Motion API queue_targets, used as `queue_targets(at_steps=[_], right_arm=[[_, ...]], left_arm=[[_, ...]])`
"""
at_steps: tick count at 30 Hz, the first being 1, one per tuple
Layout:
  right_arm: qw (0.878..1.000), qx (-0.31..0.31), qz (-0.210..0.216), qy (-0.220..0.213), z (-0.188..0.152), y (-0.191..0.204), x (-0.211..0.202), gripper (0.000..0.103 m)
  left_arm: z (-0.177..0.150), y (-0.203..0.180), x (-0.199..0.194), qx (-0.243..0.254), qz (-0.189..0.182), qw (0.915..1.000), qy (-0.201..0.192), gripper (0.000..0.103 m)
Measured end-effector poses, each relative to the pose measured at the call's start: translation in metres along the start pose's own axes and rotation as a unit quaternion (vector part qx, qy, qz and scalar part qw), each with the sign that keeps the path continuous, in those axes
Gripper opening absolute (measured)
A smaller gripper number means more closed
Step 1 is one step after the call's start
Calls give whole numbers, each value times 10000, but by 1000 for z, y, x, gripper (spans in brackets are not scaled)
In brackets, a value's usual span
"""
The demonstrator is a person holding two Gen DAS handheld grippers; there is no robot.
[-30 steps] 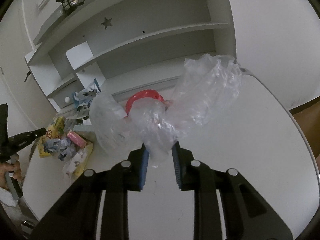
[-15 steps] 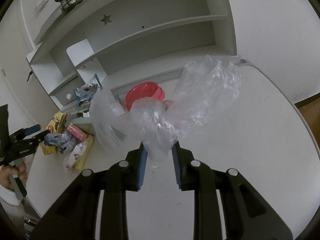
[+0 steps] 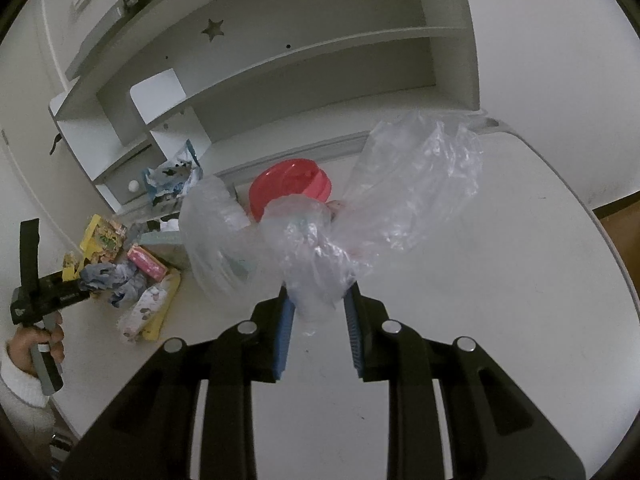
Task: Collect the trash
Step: 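Grasp the clear plastic bag with the right gripper while the left grasps the yellow snack bag, then carry both bags to the bin and open both grippers to drop them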
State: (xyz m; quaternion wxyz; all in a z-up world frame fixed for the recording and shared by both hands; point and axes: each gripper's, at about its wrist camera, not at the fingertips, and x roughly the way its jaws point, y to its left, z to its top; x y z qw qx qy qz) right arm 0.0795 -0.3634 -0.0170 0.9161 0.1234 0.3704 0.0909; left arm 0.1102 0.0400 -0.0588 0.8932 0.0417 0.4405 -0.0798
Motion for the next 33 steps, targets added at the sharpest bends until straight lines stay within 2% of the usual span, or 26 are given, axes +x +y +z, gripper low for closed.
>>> queue_targets(at_steps=[1,2,3,8,12,15,17,19,22,24,26,27,29,32,33], right_arm=[[10000,0,13,14,0,1,1,23],[10000,-2,24,14,0,1,1,23],[10000,-17,22,11,1,2,1,23],[10000,9,40,-83,4,3,-3,23],[9997,-58,79,-221,9,6,-13,23],[9999,-36,113,1,3,2,-3,22],[9998,52,214,-3,-1,-4,-8,21],[9993,142,274,-213,0,-13,-28,21],[9975,303,294,-568,3,-36,-73,21],[9948,499,209,-861,0,-62,-117,21],[9910,749,31,-1105,-9,-92,-160,21],[9879,949,-129,-1221,-17,-114,-188,21],[9825,1252,-430,-1309,-35,-148,-228,21],[9704,1836,-1029,-1182,-79,-216,-279,21],[9671,2034,-1092,-1067,-93,-235,-284,21]], left_arm=[[0,4,-1,-79,-12,10000,-30,30],[1,9,-2,-196,-30,9998,-54,16],[0,14,-4,-321,-103,9994,-91,7],[3,26,-23,-699,-267,9963,-416,6],[11,13,-52,-597,-61,9949,-811,6],[14,4,-53,-536,36,9956,-769,6],[16,-5,-61,-556,-81,9950,-825,6],[23,-33,-76,-335,-254,9937,-1035,6],[35,-94,-105,117,-846,9881,-1275,6],[38,-152,-122,548,-1390,9790,-1384,6],[33,-215,-135,1001,-1929,9659,-1406,6],[26,-255,-141,1272,-2278,9558,-1358,6],[4,-335,-153,1816,-2969,9298,-1196,6],[-36,-426,-161,2454,-3663,8935,-847,6],[-61,-468,-159,2768,-3926,8751,-579,6]])
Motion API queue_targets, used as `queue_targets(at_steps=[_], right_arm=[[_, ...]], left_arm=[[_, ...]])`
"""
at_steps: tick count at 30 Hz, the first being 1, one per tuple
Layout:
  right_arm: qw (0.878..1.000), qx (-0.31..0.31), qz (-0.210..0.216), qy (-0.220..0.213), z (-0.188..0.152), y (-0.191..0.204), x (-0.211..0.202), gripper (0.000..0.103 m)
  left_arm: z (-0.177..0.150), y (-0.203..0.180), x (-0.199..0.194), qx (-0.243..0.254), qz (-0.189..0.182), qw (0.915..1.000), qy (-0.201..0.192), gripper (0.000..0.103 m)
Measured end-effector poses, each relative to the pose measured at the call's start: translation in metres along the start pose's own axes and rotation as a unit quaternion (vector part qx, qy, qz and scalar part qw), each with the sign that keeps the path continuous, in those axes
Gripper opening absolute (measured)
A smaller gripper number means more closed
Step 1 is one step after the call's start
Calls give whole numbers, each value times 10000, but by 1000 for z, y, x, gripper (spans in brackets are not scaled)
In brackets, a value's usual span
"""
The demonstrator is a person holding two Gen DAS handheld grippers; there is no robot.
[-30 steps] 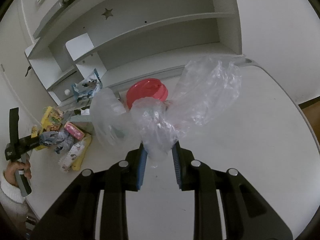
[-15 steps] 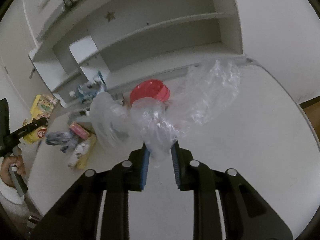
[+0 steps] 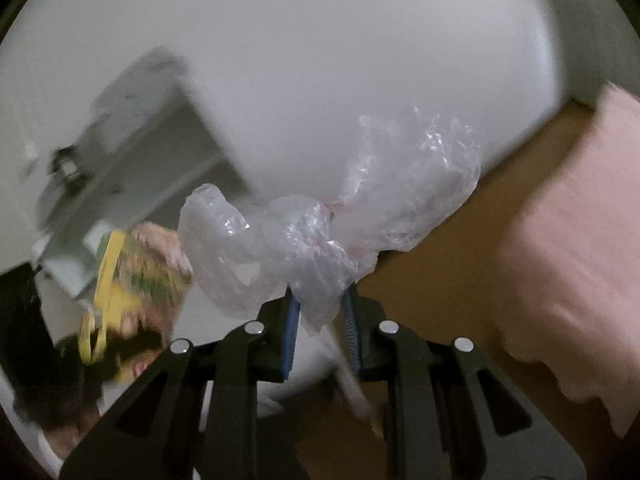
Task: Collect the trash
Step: 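Carry both bags to the bin and open both grippers to drop them, then swing both grippers back toward the desk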
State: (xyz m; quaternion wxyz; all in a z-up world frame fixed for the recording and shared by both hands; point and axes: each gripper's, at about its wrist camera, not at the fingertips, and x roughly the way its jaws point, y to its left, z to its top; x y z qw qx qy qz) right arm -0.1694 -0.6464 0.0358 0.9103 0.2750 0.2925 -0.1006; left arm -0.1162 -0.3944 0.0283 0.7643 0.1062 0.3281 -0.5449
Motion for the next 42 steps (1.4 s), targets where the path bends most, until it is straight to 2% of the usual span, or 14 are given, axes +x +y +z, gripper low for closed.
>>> queue_targets(at_steps=[5,6,11,16,23,24,25,26,27,29,32,35,39,42], right_arm=[[9854,1308,-360,1026,-48,-128,35,20],[9772,1601,-432,1330,-66,-152,54,20],[9250,2627,-492,2702,-159,-218,165,18],[8847,3295,-420,3272,-204,-233,233,16],[8756,3420,-509,3372,-215,-260,245,17],[8736,3482,-486,3366,-216,-264,243,20],[8714,3518,-487,3383,-216,-269,241,37],[8716,3527,-505,3367,-214,-269,238,66],[8762,3465,-608,3295,-209,-269,231,76],[8834,3347,-695,3204,-198,-268,217,78],[8929,3344,-593,2955,-179,-264,182,78],[9170,2758,-1184,2627,-148,-246,129,79],[9597,1099,-2429,890,-90,-184,29,96],[9606,193,-2718,-541,-63,-123,-28,96]], left_arm=[[-52,-65,123,233,-706,9884,1325,5],[-77,-65,159,176,-773,9801,1819,6],[-153,-14,268,-375,-609,9480,3100,6],[-183,45,322,-1287,-326,9245,3572,5],[-196,83,328,-1709,-294,9155,3631,6],[-193,81,332,-1730,-244,9150,3637,10],[-194,79,333,-1790,-214,9122,3679,21],[-194,77,334,-1845,-212,9090,3732,66],[-189,68,339,-1834,-155,9123,3659,97],[-175,52,335,-1647,-105,9259,3399,97],[-165,33,324,-1458,-218,9322,3306,97],[-144,4,296,-1115,-462,9463,3001,97],[-75,-50,203,-61,-684,9848,1593,97],[-25,-67,106,614,-32,9979,227,97]])
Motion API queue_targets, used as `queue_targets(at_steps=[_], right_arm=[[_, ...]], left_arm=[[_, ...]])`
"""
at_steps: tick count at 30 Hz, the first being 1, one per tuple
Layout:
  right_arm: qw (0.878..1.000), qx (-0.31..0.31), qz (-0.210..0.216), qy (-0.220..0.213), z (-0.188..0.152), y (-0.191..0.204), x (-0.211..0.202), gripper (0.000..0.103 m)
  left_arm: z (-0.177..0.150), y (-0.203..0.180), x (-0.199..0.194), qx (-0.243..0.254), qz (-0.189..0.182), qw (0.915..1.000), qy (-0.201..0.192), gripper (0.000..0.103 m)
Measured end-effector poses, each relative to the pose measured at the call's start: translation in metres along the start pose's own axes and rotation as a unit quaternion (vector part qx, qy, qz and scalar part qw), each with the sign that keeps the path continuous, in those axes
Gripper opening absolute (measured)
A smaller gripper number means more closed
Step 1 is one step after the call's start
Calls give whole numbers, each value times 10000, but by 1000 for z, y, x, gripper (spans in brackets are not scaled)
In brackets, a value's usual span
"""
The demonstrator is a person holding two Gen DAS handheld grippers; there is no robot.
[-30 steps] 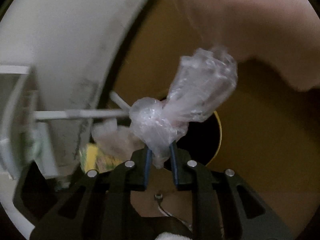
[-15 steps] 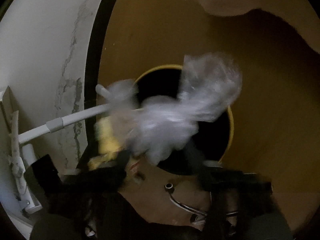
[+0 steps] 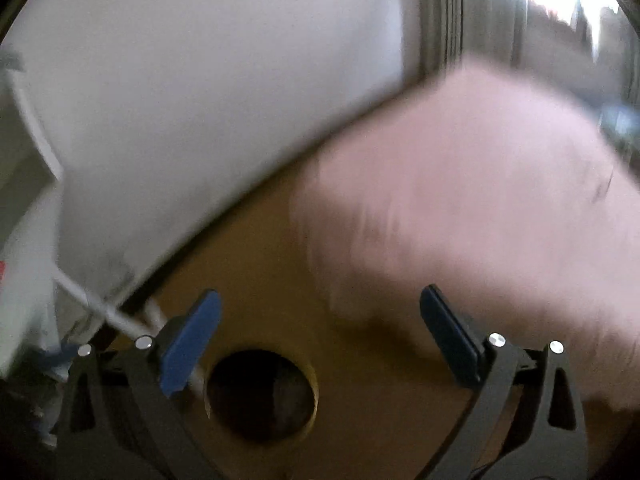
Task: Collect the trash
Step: 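Swing both grippers back toward the desk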
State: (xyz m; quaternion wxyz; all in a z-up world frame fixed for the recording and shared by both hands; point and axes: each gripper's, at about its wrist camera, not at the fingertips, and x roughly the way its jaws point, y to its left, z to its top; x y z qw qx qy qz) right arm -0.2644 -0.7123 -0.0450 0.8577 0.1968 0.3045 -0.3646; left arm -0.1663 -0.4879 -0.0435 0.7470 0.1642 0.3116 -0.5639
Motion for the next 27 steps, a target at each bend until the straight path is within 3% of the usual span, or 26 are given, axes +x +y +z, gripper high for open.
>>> queue_targets(at_steps=[3,6,8,11,12,14,15,16,17,19,20,23,27], right_arm=[[9958,-354,405,-740,15,45,-37,96],[9855,-993,1092,-834,18,114,-42,96],[9745,-1345,1650,-710,14,162,-39,96],[9459,-1827,2663,-321,1,251,-35,96],[9373,-1948,2881,-236,-5,275,-37,96],[9189,-2189,3281,-99,-14,317,-43,96],[9083,-2351,3459,-50,-22,344,-49,96],[9003,-2489,3570,-15,-27,368,-52,96],[8927,-2609,3673,40,-31,391,-50,96],[8762,-2802,3916,200,-46,425,-54,96],[8687,-2888,4014,283,-53,442,-56,96],[8571,-3097,4099,385,-67,479,-62,96],[8548,-3207,4056,438,-74,497,-65,96]], left_arm=[[17,24,-70,-108,880,9935,-713,97],[8,73,-129,-602,1762,9777,-972,97],[-8,110,-164,-1080,2399,9602,-939,97],[-53,174,-216,-1939,3342,9194,-735,97],[-76,202,-239,-2359,3732,8952,-608,97],[-105,231,-267,-2848,4185,8611,-476,97],[-126,247,-288,-3147,4421,8388,-432,97],[-142,262,-304,-3415,4561,8209,-391,97],[-154,274,-315,-3636,4608,8088,-370,97],[-170,282,-329,-3799,4612,8011,-357,97],[-174,287,-332,-3766,4619,8024,-317,97],[-166,294,-320,-3672,4418,8180,-275,97],[-158,320,-293,-3650,4087,8359,-313,97]])
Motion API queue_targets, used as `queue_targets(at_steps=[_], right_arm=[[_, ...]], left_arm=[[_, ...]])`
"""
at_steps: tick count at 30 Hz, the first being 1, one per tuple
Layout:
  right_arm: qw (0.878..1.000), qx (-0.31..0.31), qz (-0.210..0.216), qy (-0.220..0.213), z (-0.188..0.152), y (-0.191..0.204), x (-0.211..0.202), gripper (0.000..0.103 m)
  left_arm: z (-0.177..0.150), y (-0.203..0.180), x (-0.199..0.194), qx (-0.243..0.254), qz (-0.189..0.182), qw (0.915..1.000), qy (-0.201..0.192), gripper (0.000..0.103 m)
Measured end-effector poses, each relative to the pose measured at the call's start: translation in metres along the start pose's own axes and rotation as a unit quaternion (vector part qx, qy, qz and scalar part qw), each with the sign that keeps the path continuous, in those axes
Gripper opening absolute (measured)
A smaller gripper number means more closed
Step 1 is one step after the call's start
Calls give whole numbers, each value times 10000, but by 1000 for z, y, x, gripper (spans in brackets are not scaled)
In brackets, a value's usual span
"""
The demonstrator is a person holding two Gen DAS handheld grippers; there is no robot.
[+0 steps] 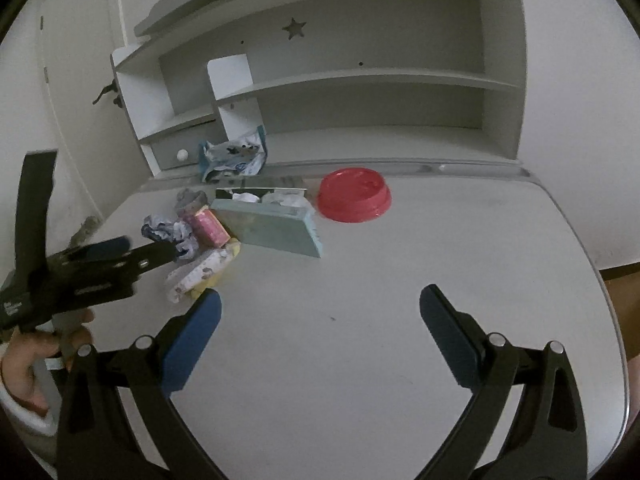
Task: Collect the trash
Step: 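Swing both grippers back toward the desk, then grasp the blue-white wrapper with the left gripper while the right grasps the teal box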
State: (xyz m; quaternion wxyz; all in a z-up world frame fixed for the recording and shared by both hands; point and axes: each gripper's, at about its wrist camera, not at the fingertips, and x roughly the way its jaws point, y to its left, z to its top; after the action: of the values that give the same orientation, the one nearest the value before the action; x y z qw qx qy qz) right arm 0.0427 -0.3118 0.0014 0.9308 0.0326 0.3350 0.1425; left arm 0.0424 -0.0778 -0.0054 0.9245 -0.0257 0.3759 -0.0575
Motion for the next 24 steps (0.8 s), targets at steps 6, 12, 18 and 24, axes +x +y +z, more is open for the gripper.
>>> queue_targets(at_steps=[6,12,18,24], right_arm=[[9998,27,-183,66,2,-6,5,96],[9996,-15,-215,180,4,-7,19,96],[9994,-201,-171,215,13,0,36,96],[9974,-678,-141,184,36,12,56,88]], left_arm=[[1,26,25,-60,62,10000,26,97],[-14,88,14,-505,438,9977,144,97],[-20,117,17,-680,565,9957,283,97],[-12,96,28,-316,400,9982,319,97]])
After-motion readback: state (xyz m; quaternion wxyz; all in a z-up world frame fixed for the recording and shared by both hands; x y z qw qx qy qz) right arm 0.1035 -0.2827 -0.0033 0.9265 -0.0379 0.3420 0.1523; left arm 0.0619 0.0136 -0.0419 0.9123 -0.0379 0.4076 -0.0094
